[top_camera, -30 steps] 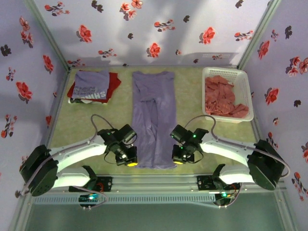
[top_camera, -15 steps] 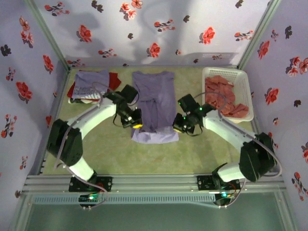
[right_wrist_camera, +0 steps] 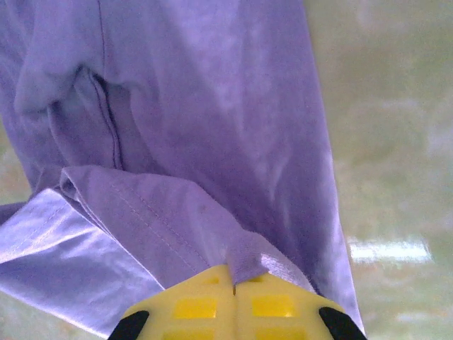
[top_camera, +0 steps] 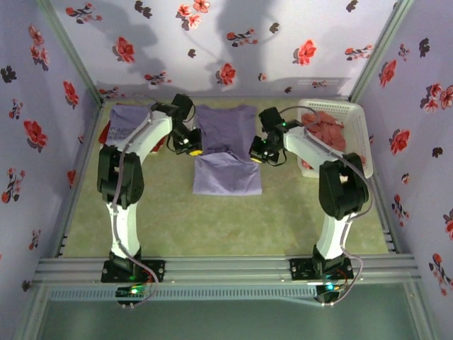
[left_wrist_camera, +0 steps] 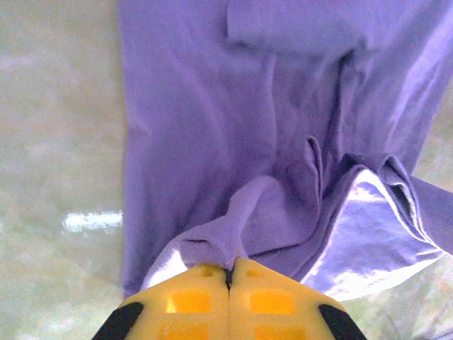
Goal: Fold and stack the t-shirts
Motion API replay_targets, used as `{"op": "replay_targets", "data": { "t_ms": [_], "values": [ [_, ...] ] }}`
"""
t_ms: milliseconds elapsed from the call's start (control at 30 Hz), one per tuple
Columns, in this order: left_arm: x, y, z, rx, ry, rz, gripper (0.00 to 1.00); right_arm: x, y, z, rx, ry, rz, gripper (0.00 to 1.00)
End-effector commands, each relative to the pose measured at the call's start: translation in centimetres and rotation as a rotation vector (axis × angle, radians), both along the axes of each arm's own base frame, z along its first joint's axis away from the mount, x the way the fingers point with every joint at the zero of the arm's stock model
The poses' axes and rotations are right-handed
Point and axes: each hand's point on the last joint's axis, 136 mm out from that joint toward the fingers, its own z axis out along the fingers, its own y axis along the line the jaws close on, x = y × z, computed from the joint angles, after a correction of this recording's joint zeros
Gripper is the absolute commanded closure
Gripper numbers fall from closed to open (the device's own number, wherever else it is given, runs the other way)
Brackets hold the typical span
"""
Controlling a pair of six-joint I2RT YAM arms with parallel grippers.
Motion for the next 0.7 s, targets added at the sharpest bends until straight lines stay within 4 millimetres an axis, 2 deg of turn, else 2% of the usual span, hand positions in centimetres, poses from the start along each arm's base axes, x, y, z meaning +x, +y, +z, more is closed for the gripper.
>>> {"op": "replay_targets", "data": {
  "t_ms": [0, 233, 433, 500, 533, 600, 667],
  "values": [
    [0.7, 1.1, -0.7, 0.031, 0.018, -0.013, 1.00, 1.8, 0.1, 0.3, 0.015, -0.023, 0.027, 1.00],
    [2.1, 1.5, -0.7, 0.001, 0.007, 0.014, 1.00, 3.6, 0.1, 0.4, 0.034, -0.031, 0.029, 1.00],
    [3.8, 1.6, -2.2, -0.013, 0.021, 0.018, 1.00, 4.7, -0.1, -0.7, 0.042, -0.017, 0.022, 1.00],
    [4.3, 1.5, -3.0, -0.030, 0.029, 0.017, 1.00, 5.1, -0.1, -1.1, 0.052, -0.015, 0.023, 0.88],
    [4.7, 1.4, -3.3, -0.040, 0.028, 0.015, 0.96, 5.4, -0.2, -1.2, 0.065, -0.012, 0.021, 0.85],
    [5.5, 1.3, -3.1, -0.059, -0.002, 0.017, 0.76, 6.1, -0.5, -0.5, 0.083, -0.020, 0.009, 0.59],
    [6.8, 1.0, -1.1, -0.083, -0.088, 0.014, 0.69, 6.7, -1.0, 1.2, 0.090, -0.049, 0.006, 0.49]
  ]
}}
